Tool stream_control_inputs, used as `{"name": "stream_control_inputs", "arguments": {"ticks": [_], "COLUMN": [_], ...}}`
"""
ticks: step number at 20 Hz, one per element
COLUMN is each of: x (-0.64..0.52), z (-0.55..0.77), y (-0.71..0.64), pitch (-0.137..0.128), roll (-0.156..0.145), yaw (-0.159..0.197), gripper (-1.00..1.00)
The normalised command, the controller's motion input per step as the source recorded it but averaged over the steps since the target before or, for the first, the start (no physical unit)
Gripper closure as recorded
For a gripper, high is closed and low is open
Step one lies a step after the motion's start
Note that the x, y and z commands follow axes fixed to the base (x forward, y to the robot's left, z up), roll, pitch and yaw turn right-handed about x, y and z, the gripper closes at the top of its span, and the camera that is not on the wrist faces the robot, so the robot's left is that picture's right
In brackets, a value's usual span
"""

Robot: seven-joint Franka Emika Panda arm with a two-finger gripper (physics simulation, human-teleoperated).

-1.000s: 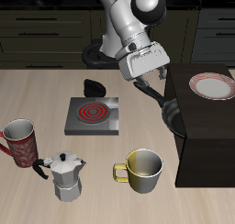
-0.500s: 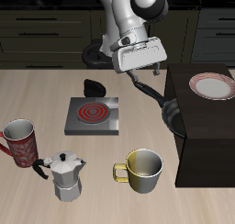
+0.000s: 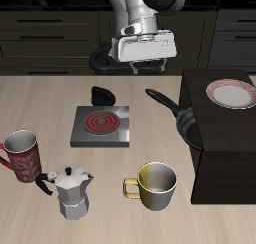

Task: Place the frying pan on the top layer of the shelf and turn off the stove

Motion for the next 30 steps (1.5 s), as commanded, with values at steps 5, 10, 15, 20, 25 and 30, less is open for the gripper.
{"name": "stream_control_inputs", "arguments": {"ticks": [5,10,15,20,25,30], "x": [-0.23,-0.25,-0.06,-0.04,-0.1,-0.19], "z": [0.12,0.02,-0.07,-0.05,-0.08,-0.1], "y": [-0.18,-0.15,-0.21,-0.37,-0.42,-0.33], "pitch": [0.061,0.109,0.096,0.062,0.018,0.012], "roll": [-0.021,0.002,-0.004,-0.011,-0.045,-0.028], "yaw": [-0.11,-0.105,-0.035,-0.07,-0.028,-0.025], "gripper": [-1.0,-1.0,-1.0,-1.0,-1.0,-1.0]}}
